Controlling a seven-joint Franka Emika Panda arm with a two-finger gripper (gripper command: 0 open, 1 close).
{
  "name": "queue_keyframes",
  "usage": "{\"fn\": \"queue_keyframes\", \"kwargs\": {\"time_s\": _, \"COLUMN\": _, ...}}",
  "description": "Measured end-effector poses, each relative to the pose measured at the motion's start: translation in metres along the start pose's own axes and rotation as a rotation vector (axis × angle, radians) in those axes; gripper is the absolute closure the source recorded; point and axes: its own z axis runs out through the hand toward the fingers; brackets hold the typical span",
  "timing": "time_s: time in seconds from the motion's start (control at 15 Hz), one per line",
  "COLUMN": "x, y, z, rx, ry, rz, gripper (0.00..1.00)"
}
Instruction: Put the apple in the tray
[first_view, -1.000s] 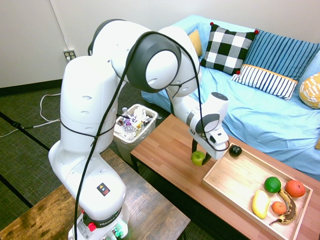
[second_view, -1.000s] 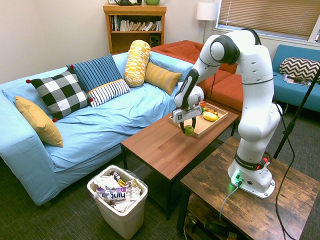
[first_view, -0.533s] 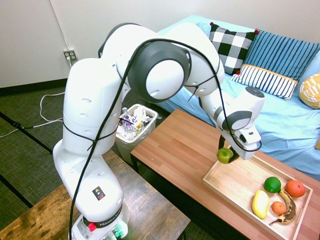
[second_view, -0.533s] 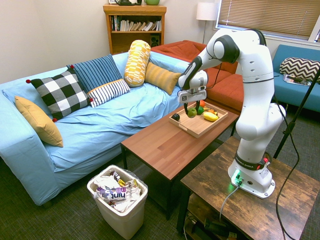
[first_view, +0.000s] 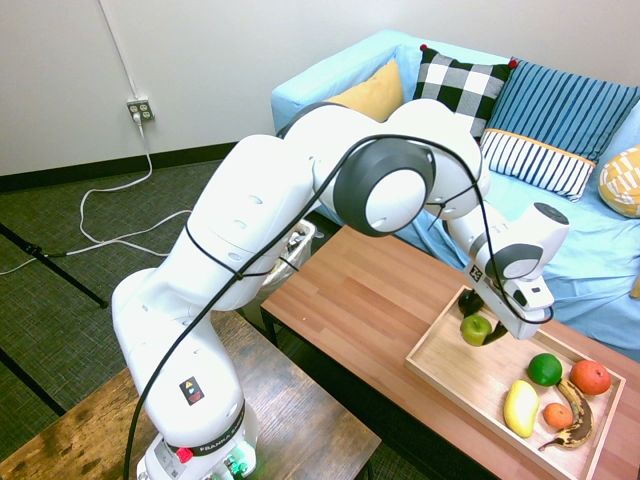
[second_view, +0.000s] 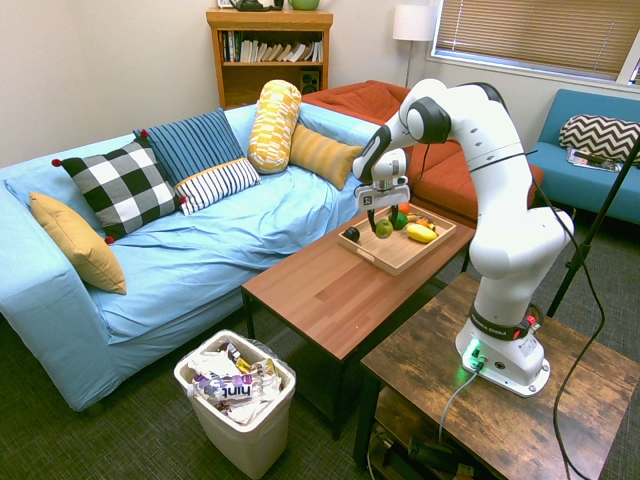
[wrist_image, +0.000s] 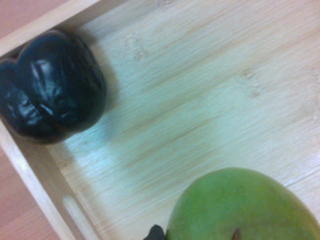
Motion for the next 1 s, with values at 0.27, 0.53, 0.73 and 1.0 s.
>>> {"fn": "queue_keyframes", "kwargs": {"time_s": 0.27, "x": 0.005, "y": -0.005, "z": 0.023, "rx": -0.015, "ry": -0.014, "rz": 0.001, "gripper": 1.00}}
{"fn": "queue_keyframes", "kwargs": {"time_s": 0.53, "x": 0.008, "y": -0.005, "z": 0.036, "rx": -0.022, "ry": -0.027, "rz": -0.002, "gripper": 1.00}}
{"fn": "queue_keyframes", "kwargs": {"time_s": 0.73, "x": 0.008, "y": -0.006, "z": 0.042, "rx": -0.026, "ry": -0.032, "rz": -0.004, "gripper": 0.00}}
{"fn": "queue_keyframes", "kwargs": {"time_s": 1.0, "x": 0.008, "y": -0.006, "z": 0.042, "rx": -0.023, "ry": -0.034, "rz": -0.001, "gripper": 0.00}}
